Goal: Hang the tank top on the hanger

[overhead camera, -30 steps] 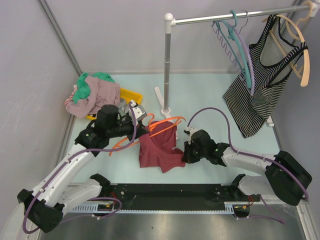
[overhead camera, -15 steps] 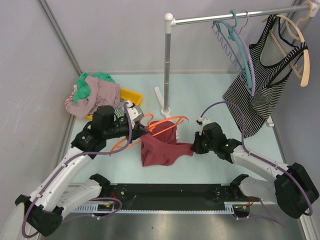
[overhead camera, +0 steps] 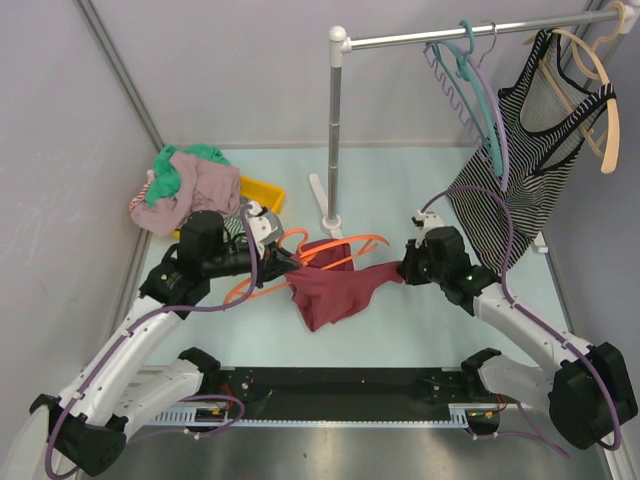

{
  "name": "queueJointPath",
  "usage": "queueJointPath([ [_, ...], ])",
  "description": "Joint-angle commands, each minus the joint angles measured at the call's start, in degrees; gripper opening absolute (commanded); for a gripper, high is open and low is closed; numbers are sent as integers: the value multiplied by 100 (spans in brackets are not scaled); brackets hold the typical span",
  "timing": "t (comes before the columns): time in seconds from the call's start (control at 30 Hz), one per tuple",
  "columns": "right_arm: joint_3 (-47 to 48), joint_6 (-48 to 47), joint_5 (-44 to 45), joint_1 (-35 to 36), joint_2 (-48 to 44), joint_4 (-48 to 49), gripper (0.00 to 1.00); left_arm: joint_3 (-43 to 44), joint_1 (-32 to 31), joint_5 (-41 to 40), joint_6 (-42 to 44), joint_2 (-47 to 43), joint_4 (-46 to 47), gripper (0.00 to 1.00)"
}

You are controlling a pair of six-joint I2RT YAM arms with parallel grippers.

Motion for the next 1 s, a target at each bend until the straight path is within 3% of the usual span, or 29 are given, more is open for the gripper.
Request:
queueJointPath([
  [0.0,456,-413,394,-138,-221,-87,0,-22,50,349,-79,23,286,0],
  [0.97,1204,-467,105,-200,-687,-298,0,-31,50,472,-96,172,295,0],
])
